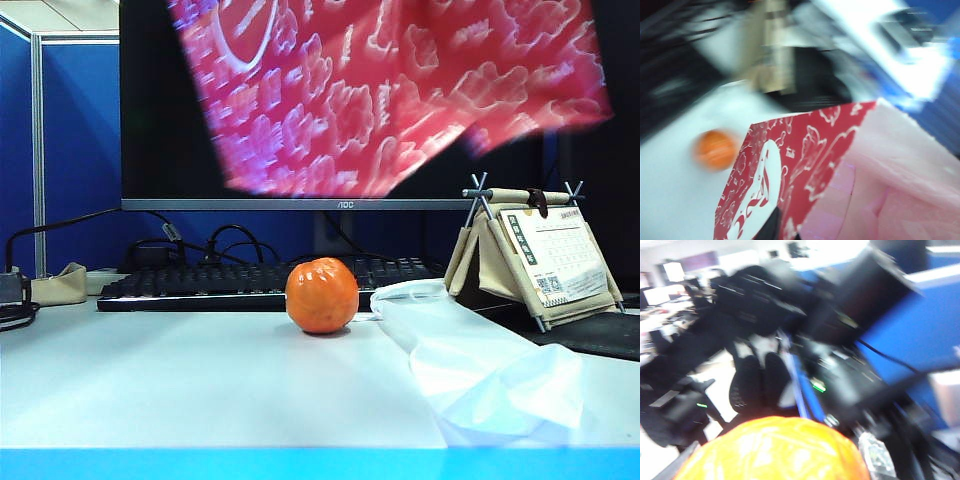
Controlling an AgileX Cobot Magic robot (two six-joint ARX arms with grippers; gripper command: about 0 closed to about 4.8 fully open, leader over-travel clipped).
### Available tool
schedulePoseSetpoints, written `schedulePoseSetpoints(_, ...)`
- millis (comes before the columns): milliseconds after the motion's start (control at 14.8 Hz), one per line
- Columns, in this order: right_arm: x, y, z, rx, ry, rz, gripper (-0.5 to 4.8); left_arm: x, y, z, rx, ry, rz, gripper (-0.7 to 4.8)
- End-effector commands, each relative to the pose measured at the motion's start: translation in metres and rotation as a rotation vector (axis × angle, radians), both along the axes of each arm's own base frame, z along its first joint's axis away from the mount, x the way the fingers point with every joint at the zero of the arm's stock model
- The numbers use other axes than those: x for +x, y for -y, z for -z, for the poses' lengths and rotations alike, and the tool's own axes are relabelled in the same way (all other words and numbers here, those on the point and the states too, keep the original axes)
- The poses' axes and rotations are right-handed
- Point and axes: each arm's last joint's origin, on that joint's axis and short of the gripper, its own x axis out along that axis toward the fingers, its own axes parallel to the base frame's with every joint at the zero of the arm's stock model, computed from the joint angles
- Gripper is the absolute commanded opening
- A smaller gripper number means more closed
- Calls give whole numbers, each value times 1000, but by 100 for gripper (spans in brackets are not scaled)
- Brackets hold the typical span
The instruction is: Open the paper bag and put two oranges into the paper bag.
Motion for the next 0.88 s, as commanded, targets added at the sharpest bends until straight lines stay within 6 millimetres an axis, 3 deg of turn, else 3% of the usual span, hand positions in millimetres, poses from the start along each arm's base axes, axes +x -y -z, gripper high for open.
schedulePoseSetpoints(67, 33, 8, 36, -167, -124, 297, -6, -23, -9, -16, 80, 94, -88, -5)
schedulePoseSetpoints(404, 17, 22, 14, -167, -108, 302, -6, -19, -10, -16, 158, 170, -152, -5)
schedulePoseSetpoints(606, 14, 24, 12, -183, -125, 278, -6, -14, -8, -19, 130, 207, -147, -6)
schedulePoseSetpoints(876, 11, 24, 11, -186, -129, 267, -6, 4, 0, -5, 147, 158, -122, -5)
